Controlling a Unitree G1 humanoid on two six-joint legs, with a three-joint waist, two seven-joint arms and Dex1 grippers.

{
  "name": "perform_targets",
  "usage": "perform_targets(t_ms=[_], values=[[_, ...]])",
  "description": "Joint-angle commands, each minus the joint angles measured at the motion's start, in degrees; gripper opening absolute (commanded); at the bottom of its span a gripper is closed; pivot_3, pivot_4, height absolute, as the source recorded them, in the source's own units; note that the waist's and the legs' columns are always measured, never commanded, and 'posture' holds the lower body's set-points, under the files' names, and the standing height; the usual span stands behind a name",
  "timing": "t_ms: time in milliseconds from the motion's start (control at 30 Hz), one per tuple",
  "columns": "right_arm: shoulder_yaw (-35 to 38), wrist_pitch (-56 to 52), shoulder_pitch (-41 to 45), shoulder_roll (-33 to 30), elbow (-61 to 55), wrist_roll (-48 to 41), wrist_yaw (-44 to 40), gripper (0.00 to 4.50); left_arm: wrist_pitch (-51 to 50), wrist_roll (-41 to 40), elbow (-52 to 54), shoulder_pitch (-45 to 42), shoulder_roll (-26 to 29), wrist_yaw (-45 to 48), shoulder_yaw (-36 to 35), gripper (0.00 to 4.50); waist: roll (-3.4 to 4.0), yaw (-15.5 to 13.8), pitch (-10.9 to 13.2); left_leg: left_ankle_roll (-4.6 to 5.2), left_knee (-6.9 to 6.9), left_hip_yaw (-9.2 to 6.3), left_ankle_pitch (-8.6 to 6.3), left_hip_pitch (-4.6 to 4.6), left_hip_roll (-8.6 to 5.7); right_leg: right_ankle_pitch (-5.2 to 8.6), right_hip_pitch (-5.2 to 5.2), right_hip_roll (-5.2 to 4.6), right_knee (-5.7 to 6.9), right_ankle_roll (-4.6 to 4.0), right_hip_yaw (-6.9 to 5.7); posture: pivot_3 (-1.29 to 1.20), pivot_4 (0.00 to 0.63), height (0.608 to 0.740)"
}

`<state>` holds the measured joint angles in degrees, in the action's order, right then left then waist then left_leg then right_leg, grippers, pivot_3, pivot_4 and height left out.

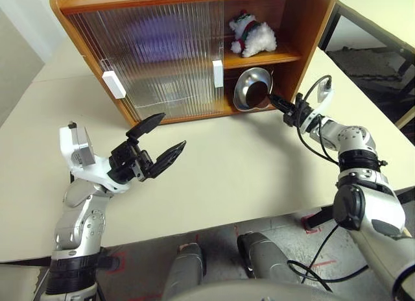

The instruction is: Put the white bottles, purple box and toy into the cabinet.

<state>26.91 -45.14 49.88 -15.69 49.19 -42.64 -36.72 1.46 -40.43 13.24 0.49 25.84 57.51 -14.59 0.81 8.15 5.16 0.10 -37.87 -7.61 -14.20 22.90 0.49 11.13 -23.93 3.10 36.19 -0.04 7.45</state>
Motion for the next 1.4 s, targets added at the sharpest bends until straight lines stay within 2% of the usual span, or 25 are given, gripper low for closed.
perform_targets(t_ms=[33,233,633,667,800,1033,1200,1400], values=[[1.2,5.3,2.7,1.9,4.3,1.2,2.3,0.03,-0.2,0.4,-0.1,-0.1,0.4,0.1,0.2,4.5,0.0,0.1,0.0,0.0,0.0,0.01,0.0,0.01,0.01,-0.04,-0.02,0.0,0.0,-0.06,0.0,-0.18,0.094,0.74],[2.7,12.3,5.4,2.8,10.4,1.8,4.8,0.03,-0.2,0.5,0.1,-0.1,0.2,-0.2,0.2,4.5,0.0,-0.3,0.0,0.0,0.03,-0.01,0.0,0.08,0.03,-0.1,-0.08,-0.01,0.0,-0.2,-0.01,-0.17,0.093,0.74],[2.9,17.5,7.7,3.7,15.3,2.8,5.1,0.03,-0.3,0.6,0.6,-0.1,0.1,-0.8,0.5,4.5,0.0,-0.3,0.0,-0.01,0.04,0.0,-0.01,0.13,0.09,-0.16,-0.14,-0.01,-0.01,-0.3,-0.02,-0.17,0.096,0.74],[2.9,17.7,7.8,3.7,15.4,3.0,5.0,0.5,-0.3,0.6,0.6,-0.1,0.1,-0.8,0.5,4.5,0.0,-0.3,0.0,-0.01,0.04,0.0,-0.01,0.13,0.09,-0.16,-0.14,-0.01,-0.01,-0.3,-0.02,-0.17,0.096,0.74],[3.3,18.4,8.0,3.9,15.6,3.4,4.4,1.77,-0.4,0.5,0.6,-0.1,0.1,-0.9,0.5,4.5,0.0,-0.3,0.0,-0.01,0.04,0.0,-0.01,0.13,0.1,-0.16,-0.14,-0.01,-0.01,-0.3,-0.02,-0.17,0.099,0.74],[3.1,19.1,8.0,4.5,15.5,4.0,3.7,4.46,-0.4,0.5,0.5,-0.2,0.2,-0.8,0.5,4.5,0.0,-0.3,0.0,-0.01,0.04,0.0,-0.01,0.14,0.11,-0.16,-0.15,-0.01,-0.01,-0.32,-0.02,-0.17,0.1,0.74],[-0.2,15.9,6.4,3.1,12.6,6.3,0.2,4.49,-0.6,0.5,0.9,0.3,0.3,-1.2,0.4,4.5,0.0,-0.3,0.0,-0.01,0.04,0.0,-0.01,0.14,0.11,-0.16,-0.16,-0.01,-0.01,-0.32,-0.02,-0.16,0.101,0.74],[-5.2,11.2,1.0,-0.5,3.6,9.0,-5.6,4.49,-2.1,-0.1,1.2,0.5,0.0,-3.2,-0.2,4.5,0.0,-0.5,0.0,-0.02,0.04,0.0,-0.01,0.19,0.1,-0.14,-0.16,-0.03,-0.04,-0.34,-0.05,-0.16,0.1,0.74]])
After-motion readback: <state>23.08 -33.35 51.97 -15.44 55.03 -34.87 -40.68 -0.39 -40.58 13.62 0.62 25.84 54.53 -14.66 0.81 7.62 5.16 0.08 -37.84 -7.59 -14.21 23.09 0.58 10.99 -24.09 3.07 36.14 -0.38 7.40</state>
